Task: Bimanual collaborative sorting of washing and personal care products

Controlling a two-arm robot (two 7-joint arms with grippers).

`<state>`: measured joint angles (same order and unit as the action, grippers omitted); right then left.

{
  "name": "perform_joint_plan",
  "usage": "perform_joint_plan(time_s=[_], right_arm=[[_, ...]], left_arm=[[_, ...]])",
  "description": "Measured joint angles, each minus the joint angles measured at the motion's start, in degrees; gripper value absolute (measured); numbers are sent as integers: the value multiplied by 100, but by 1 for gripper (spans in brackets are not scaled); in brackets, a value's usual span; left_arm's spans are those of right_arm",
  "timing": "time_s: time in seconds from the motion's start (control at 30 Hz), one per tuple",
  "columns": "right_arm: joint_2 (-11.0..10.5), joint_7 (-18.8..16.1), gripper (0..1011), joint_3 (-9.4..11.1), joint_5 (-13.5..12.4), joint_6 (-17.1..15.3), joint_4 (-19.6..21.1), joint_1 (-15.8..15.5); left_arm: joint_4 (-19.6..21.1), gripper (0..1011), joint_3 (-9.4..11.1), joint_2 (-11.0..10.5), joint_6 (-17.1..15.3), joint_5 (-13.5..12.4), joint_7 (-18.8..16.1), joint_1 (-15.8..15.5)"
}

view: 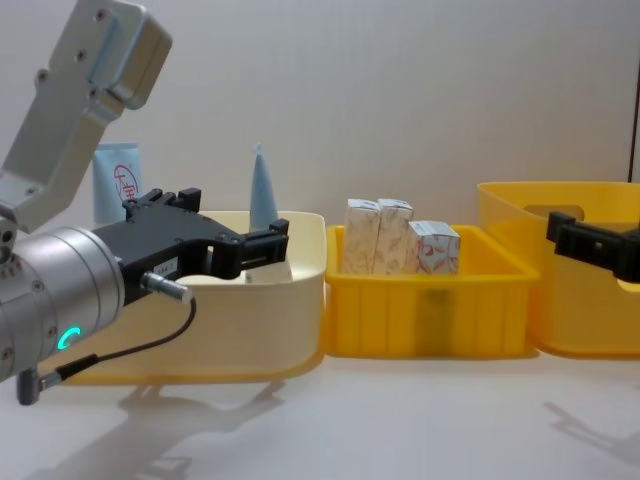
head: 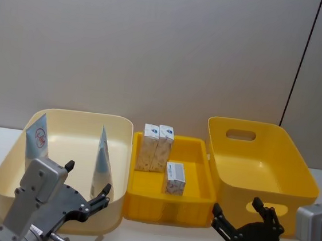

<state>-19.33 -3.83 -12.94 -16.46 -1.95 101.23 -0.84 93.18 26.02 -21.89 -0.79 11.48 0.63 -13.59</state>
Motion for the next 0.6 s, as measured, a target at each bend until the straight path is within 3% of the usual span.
perform_joint_plan(time_s=[0.2, 0.33, 0.5, 0.6], right_arm=[[1, -5, 1001, -3, 1, -35, 7, 14], [8, -30, 1001, -26, -10, -245, 86, 77], [48, -32, 1001, -61, -73, -695, 255, 213], [95, -6, 1001, -91, -135, -1190, 405, 363]], left_arm=[[0, 1003, 0, 0, 0, 0, 0, 0], [0, 1003, 0, 0, 0, 0, 0, 0], [0, 1003, 0, 0, 0, 0, 0, 0], [0, 1004, 0, 0, 0, 0, 0, 0]])
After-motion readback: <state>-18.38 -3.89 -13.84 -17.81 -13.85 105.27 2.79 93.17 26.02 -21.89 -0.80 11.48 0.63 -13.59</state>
